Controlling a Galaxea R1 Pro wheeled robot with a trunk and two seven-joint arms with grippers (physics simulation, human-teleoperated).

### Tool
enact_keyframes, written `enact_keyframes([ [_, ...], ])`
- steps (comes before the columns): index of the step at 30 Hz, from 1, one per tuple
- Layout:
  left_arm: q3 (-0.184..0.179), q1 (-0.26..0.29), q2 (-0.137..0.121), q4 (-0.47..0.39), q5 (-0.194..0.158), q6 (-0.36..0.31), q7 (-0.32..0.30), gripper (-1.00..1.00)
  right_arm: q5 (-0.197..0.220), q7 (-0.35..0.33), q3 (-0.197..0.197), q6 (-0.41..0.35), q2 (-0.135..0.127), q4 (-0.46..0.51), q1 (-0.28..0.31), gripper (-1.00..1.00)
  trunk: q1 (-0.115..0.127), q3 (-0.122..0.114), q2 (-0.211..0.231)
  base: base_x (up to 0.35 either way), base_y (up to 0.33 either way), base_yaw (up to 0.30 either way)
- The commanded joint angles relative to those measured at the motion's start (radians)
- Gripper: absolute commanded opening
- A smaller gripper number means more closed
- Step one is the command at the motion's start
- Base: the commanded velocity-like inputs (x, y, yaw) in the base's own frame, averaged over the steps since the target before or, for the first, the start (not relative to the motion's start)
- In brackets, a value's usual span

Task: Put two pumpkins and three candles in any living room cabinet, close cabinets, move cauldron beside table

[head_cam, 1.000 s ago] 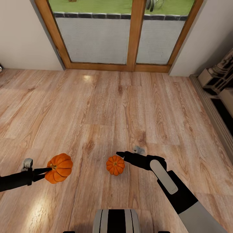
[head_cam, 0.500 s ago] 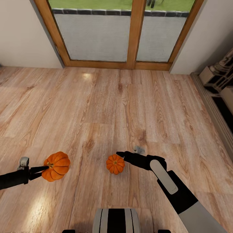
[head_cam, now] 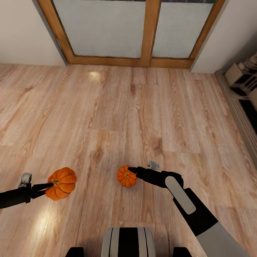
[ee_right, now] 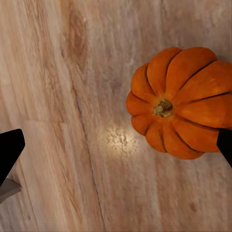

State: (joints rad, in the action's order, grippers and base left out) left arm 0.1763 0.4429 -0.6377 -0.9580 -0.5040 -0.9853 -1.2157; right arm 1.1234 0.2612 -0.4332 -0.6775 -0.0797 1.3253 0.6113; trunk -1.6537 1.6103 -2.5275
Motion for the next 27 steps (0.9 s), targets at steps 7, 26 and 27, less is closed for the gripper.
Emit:
enact_keyframes([
  [7,0.0,0.0,0.0,-0.001,-0.004,-0.007,-0.001,-1.0,0.004,0.019,0.0,0.0,0.003,-0.005,0.001,1.0,-0.003,0.028,-0.002,0.0,0.0,0.0],
  [26,0.0,0.0,0.0,-0.007,-0.004,-0.007,-0.001,-1.0,0.008,0.068,0.027,0.023,-0.004,-0.015,0.001,1.0,-0.01,0.086,-0.005,0.0,0.0,0.0],
  [27,0.0,0.0,0.0,-0.013,-0.004,-0.007,-0.001,-1.0,0.005,0.066,0.053,0.03,-0.002,-0.016,0.001,1.0,-0.01,0.09,-0.006,0.0,0.0,0.0],
])
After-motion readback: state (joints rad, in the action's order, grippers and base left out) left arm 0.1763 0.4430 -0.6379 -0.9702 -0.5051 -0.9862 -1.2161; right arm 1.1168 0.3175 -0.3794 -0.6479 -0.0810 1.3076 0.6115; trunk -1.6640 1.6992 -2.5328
